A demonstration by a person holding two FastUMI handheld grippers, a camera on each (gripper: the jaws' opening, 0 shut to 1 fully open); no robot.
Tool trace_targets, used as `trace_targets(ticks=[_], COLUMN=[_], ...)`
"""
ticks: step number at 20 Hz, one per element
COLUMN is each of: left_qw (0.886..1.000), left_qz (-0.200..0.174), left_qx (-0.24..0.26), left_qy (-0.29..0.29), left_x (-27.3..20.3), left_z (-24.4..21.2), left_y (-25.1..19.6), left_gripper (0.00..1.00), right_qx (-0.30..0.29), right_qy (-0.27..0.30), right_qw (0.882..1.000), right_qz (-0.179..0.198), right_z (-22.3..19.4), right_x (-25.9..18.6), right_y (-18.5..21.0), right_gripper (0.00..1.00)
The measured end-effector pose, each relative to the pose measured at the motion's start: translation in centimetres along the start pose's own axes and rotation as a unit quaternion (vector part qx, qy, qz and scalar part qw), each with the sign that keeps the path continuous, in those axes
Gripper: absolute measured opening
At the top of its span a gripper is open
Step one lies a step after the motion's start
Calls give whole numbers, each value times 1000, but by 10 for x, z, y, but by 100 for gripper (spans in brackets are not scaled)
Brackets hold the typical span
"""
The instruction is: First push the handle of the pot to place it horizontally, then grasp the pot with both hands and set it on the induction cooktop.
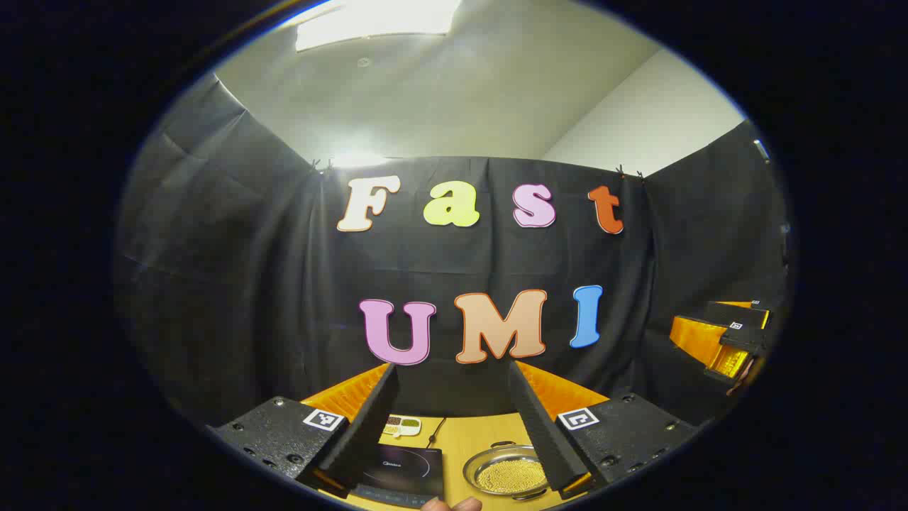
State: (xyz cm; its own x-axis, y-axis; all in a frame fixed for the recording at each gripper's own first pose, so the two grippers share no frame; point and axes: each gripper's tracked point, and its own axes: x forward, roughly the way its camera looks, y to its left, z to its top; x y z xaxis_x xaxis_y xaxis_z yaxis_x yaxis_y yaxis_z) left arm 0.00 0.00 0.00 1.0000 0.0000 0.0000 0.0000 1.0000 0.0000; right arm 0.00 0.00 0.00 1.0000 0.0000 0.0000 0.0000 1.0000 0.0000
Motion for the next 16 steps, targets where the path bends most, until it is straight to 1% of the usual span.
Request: trace_targets(ticks=[1,2,3,4,5,7,10,15,16], left_qw=[1000,1000,1000,1000,1000,1000,1000,999,999], left_qz=[0,3,6,8,7,8,13,20,22], left_qx=[-1,3,10,15,20,24,19,19,19], left_qy=[0,-2,-8,-11,-13,-3,9,18,19], left_x=[-2,-3,-5,-5,-7,-11,-17,-27,-28], left_z=[3,6,11,14,15,8,2,-6,-6], left_y=[-1,1,3,4,4,5,11,25,28], left_gripper=[94,90,90,94,90,90,91,91,90], right_qx=[4,9,10,6,-4,-18,-8,-5,-5], right_qy=[4,7,10,10,9,7,22,29,33], right_qw=[1000,1000,1000,1000,1000,1000,1000,1000,999], right_qz=[-1,0,-1,-6,-7,-8,-2,9,15], right_z=[-1,1,3,4,7,8,-1,0,-4], right_x=[0,-2,-3,-5,-7,-8,-12,-10,-10], right_y=[-2,-5,-8,-14,-19,-21,-15,-1,5], right_gripper=[95,95,100,100,94,95,95,95,100])
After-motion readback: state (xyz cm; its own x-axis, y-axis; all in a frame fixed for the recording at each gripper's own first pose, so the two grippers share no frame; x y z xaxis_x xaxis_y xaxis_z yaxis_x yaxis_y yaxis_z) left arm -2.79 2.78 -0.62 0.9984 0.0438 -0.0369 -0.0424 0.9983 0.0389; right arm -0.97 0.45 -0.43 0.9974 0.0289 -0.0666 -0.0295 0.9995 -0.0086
